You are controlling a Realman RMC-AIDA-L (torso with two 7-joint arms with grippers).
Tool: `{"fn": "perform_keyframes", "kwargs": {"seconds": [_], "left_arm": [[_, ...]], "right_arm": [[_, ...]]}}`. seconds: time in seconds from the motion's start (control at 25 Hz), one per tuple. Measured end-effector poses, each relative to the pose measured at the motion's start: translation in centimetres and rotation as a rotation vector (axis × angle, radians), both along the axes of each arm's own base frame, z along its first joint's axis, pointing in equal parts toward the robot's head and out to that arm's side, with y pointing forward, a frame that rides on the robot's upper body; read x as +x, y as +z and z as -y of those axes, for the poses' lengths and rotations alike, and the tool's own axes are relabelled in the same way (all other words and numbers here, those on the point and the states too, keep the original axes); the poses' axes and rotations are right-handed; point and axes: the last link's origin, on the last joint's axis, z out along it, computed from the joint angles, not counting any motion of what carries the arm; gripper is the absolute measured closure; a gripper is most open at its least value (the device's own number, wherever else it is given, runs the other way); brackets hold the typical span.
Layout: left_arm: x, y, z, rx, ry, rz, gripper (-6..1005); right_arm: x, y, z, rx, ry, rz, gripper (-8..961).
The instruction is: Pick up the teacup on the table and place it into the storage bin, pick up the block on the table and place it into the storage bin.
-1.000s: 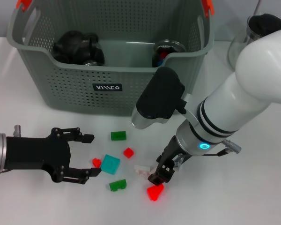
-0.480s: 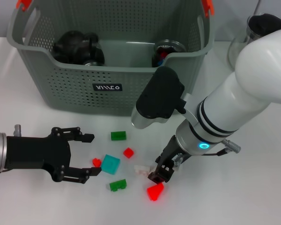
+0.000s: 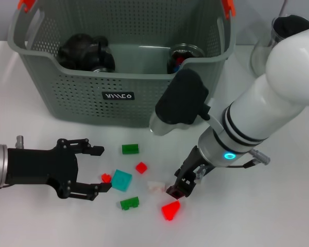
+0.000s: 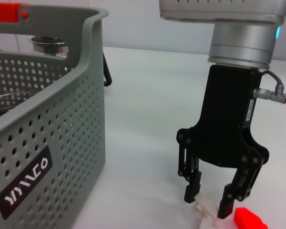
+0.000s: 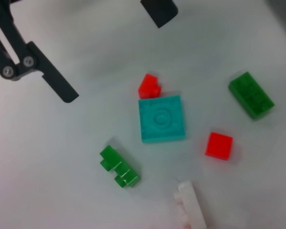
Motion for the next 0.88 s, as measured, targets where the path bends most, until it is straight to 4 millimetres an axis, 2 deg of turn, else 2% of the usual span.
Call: {"fn": "perform_keyframes", "kwargs": {"seconds": [0.24,0.48,0.6,0.88], "left_arm": [[0.0,0.0,0.0,0.0,0.0,0.0,153],[0.0,0.1,-0.1,0.001,0.002,-0.001,152],[0.1,0.1,-0.1,0.002,0.001,-0.002,152],[0.2,0.2,-0.3,0.001,-0.004,-0.002,152]], "right_arm": [[-0.2,1.6,-0.6,-0.014,-0.034,-0.019,513],[-1.4,5.0,-1.6,0.025,-0.038,-0.043,512],[-3.3,6.9,-1.8,0.03,-0.03,-0.088,512],[-11.7,12.2,-0.8,-0.015,0.089,-0.327,511]]}}
